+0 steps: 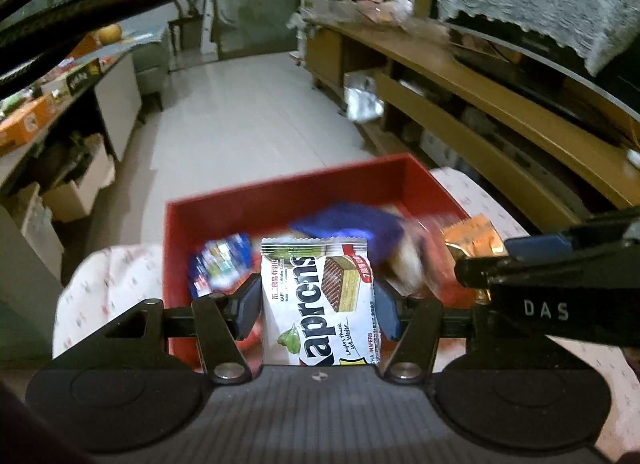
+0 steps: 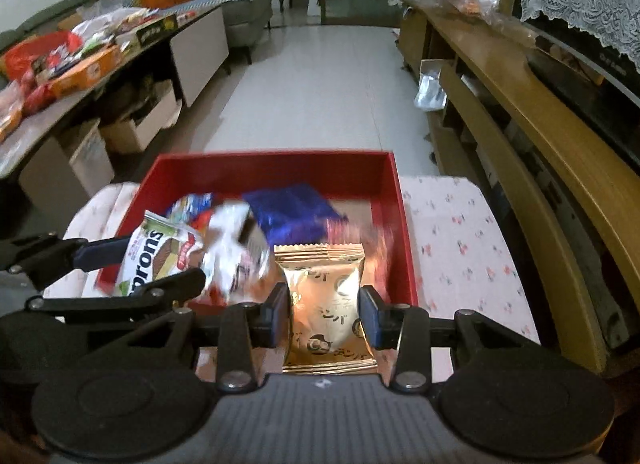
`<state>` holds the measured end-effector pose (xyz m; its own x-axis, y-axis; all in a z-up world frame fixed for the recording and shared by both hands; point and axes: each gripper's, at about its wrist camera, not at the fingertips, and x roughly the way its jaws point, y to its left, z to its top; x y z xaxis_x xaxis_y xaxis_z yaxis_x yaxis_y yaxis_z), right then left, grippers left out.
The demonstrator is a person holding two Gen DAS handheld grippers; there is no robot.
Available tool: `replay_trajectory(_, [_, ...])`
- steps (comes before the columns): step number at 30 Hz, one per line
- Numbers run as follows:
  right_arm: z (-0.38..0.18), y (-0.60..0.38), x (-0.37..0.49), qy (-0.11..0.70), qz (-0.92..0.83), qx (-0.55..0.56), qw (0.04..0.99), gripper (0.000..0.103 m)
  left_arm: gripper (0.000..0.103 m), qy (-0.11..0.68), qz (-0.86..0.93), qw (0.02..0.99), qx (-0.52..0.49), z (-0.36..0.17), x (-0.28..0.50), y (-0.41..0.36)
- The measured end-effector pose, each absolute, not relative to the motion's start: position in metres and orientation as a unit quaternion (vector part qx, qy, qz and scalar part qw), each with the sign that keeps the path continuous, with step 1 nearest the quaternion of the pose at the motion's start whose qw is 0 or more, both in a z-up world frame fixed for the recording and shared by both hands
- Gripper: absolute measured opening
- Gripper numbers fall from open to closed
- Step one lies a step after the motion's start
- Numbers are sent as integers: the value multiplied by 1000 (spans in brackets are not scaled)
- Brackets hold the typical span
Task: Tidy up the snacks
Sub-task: 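Carry both packs over the red tray and lower them inside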
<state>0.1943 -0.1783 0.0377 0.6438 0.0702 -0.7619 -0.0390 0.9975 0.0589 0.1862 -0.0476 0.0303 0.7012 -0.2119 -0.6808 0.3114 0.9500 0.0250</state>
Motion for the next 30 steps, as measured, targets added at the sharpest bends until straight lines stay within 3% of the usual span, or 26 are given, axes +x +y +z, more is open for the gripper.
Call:
replay_trajectory(12, [9, -171, 257, 429, 11, 12, 903, 56, 65, 363, -110, 922, 83, 10, 232, -47])
replay_trajectory(30, [0, -168, 273, 416, 5, -4, 909, 56, 65, 378, -103, 915, 92, -7, 247, -51])
